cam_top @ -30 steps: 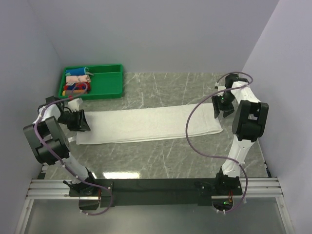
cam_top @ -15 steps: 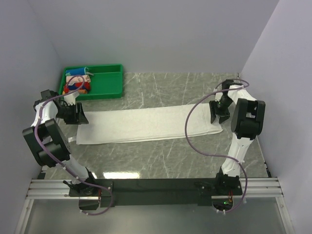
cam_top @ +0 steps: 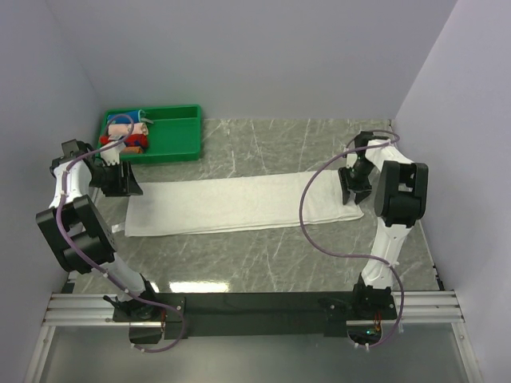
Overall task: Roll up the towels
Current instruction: Fold the towel
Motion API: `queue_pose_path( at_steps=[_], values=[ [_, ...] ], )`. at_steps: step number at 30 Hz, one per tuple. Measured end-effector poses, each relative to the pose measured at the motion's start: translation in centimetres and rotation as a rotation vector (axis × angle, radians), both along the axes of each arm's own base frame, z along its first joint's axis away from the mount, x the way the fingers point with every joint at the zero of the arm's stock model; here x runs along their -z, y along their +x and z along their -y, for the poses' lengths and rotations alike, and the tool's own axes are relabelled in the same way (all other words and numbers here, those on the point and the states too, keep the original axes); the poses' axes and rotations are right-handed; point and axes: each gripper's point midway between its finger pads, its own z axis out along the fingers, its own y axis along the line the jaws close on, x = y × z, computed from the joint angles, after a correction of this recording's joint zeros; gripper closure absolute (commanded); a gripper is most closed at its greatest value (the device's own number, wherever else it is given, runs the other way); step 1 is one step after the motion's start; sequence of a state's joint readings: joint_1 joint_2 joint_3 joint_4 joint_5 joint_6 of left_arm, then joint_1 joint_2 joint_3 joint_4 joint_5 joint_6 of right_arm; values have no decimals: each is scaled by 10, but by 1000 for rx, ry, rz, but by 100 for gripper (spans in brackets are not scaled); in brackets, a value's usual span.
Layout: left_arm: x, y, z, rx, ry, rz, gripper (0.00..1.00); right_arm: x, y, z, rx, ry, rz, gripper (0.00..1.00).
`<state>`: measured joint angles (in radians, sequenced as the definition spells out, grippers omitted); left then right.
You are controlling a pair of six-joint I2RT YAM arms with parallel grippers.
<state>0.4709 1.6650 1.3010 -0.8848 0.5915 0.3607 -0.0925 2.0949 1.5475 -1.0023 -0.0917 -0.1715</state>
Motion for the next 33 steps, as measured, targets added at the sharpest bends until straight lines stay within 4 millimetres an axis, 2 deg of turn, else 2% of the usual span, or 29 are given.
queue_pose_path(
  at_steps=[3, 11, 17, 21, 24, 25, 28, 33],
  values=[
    [0, -1, 1, 1, -5, -2, 45, -3, 1, 2, 4, 28, 2, 45],
    [-1, -1, 3, 5, -16, 0, 45, -15, 13, 22, 39, 34, 46, 45],
    [0, -3, 4, 8, -19, -10, 45, -1, 11, 19, 33, 39, 7, 45],
    [0, -3, 4, 7, -18, -10, 45, 1, 11, 16, 23, 23, -3, 48],
    [-1, -3, 4, 7, -17, -10, 45, 3, 10, 12, 16, 15, -7, 68],
    [-1, -3, 4, 7, -17, -9, 45, 3, 10, 9, 16, 21, -9, 81],
    [-3, -1, 3, 7, -14, -2, 45, 3, 9, 4, 18, 32, -13, 100],
    [-11, 4, 0, 8, 2, 17, 43, 0, 7, 8, 30, 29, -9, 100]
  ],
)
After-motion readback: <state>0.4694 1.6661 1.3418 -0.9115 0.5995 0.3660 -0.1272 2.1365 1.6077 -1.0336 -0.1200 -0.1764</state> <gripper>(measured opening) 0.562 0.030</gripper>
